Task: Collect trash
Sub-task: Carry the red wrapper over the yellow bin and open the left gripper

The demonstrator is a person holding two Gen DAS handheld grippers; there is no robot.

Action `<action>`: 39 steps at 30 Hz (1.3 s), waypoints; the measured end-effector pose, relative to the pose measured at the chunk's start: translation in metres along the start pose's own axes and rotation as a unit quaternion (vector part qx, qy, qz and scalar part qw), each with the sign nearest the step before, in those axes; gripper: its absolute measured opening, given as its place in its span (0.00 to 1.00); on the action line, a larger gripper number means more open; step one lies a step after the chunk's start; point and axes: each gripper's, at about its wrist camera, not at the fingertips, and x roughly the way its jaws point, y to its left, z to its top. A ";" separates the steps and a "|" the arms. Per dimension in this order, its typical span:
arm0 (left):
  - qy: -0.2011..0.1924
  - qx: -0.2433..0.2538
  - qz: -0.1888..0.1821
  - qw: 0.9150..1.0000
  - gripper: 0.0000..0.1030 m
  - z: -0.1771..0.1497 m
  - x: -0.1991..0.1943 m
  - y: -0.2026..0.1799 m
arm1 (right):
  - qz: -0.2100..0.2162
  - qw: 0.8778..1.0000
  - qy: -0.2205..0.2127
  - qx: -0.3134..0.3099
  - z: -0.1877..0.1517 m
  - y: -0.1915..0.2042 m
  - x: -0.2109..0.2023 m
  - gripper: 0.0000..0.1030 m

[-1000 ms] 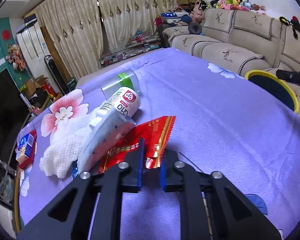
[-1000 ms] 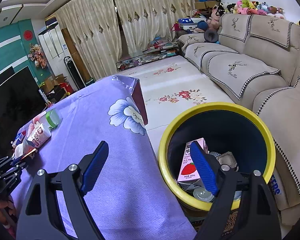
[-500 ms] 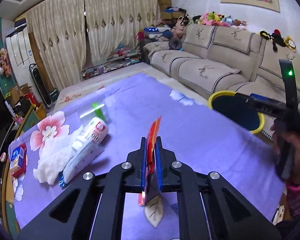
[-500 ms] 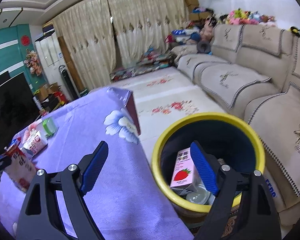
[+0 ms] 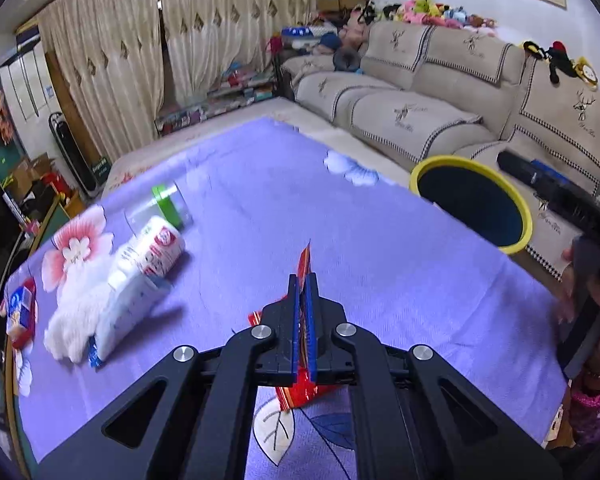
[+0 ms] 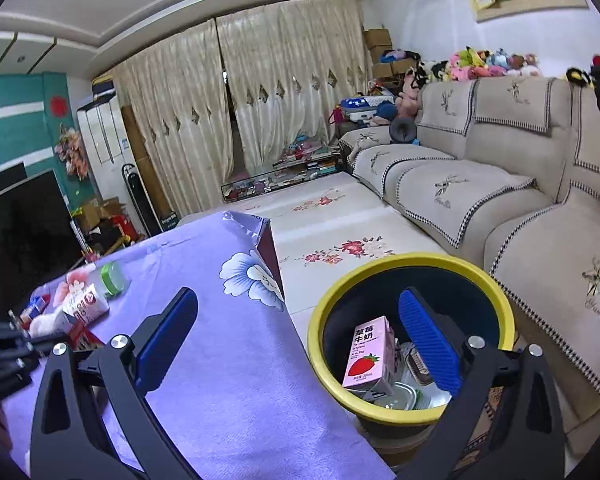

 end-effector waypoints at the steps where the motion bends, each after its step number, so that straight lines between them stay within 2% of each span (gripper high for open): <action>1: 0.003 0.001 0.002 1.000 0.06 -0.002 0.002 -0.001 | 0.003 1.000 0.002 0.005 0.000 -0.002 0.001 0.93; 7: 0.012 -0.003 0.000 1.000 0.03 -0.005 0.007 0.000 | 0.020 0.999 -0.004 0.028 0.001 -0.013 -0.003 0.93; 15: -0.030 0.018 -0.015 0.999 0.02 0.023 -0.014 -0.020 | -0.002 0.999 -0.025 0.027 0.014 -0.037 -0.026 0.93; 20: -0.055 0.049 -0.041 0.996 0.02 0.053 -0.021 -0.052 | -0.041 0.997 -0.050 0.031 0.024 -0.062 -0.044 0.93; 27: -0.080 0.088 -0.089 0.989 0.02 0.102 -0.016 -0.109 | -0.087 0.994 -0.058 0.043 0.026 -0.105 -0.057 0.93; 33: -0.091 0.104 -0.122 0.983 0.02 0.139 0.009 -0.160 | -0.113 0.990 -0.056 0.061 0.019 -0.138 -0.065 0.93; 39: -0.075 0.113 -0.144 0.980 0.02 0.159 0.054 -0.209 | -0.132 0.987 -0.061 0.068 0.018 -0.158 -0.073 0.93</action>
